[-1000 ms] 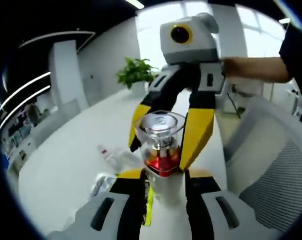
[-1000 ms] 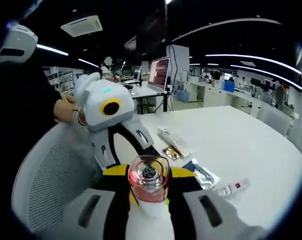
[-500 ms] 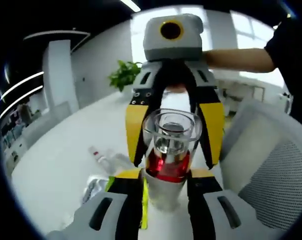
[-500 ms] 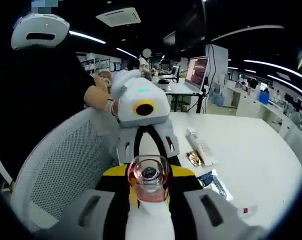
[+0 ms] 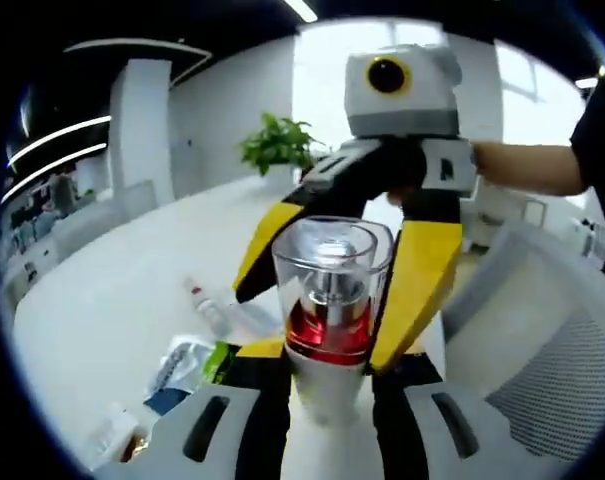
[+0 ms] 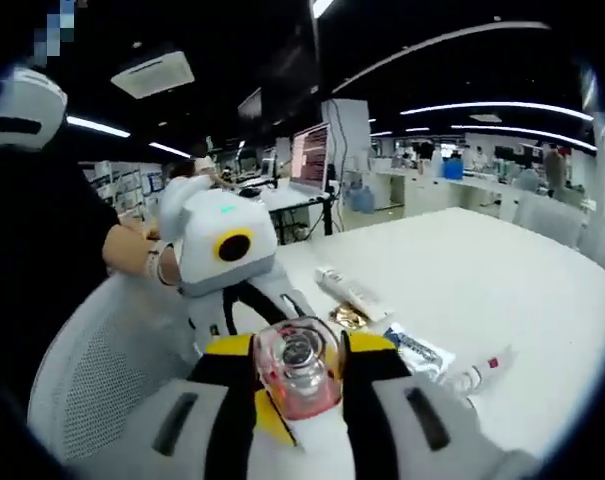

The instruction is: Arrange the skincare products in the storage area until every visible bottle or jar stands upright without overlapping.

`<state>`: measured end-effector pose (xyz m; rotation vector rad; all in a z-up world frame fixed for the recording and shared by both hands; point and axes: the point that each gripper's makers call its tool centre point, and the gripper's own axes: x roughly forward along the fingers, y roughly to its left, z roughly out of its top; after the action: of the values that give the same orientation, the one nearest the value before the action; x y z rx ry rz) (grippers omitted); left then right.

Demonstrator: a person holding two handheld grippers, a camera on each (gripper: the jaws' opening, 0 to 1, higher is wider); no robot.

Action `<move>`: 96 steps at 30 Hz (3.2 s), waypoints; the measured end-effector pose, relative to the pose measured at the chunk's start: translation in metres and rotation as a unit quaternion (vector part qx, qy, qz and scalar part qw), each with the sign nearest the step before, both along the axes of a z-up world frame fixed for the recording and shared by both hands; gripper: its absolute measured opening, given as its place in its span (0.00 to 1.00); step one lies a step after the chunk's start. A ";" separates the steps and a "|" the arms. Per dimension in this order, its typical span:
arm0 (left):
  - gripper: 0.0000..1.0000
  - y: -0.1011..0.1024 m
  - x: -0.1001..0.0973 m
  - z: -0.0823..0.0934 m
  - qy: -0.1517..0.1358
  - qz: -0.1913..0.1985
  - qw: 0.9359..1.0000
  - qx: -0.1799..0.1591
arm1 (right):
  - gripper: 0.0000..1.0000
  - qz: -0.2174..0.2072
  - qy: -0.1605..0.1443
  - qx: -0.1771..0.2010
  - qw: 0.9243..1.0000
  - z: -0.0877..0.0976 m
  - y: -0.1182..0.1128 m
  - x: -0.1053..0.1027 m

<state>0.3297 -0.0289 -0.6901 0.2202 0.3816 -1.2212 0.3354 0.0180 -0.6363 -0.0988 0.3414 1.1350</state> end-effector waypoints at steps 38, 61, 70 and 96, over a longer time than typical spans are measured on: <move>0.34 0.011 0.012 -0.007 -0.034 0.021 0.998 0.042 | 0.28 -0.157 -0.060 -0.041 0.985 0.002 -0.044 0.019; 0.37 0.034 0.031 -0.008 -0.033 0.063 0.995 0.065 | 0.29 -0.174 -0.064 -0.032 0.982 0.001 -0.065 0.038; 0.37 0.037 0.032 -0.012 -0.029 0.068 0.995 0.072 | 0.31 -0.186 -0.065 -0.021 0.980 0.002 -0.066 0.039; 0.45 0.084 0.030 -0.007 -0.014 0.125 0.987 0.103 | 0.52 -0.204 -0.031 -0.046 0.977 0.004 -0.083 0.034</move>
<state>0.3598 0.0550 -0.6966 0.3555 0.4959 -0.9312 0.3691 -0.0654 -0.6325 -0.1385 0.3393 0.7077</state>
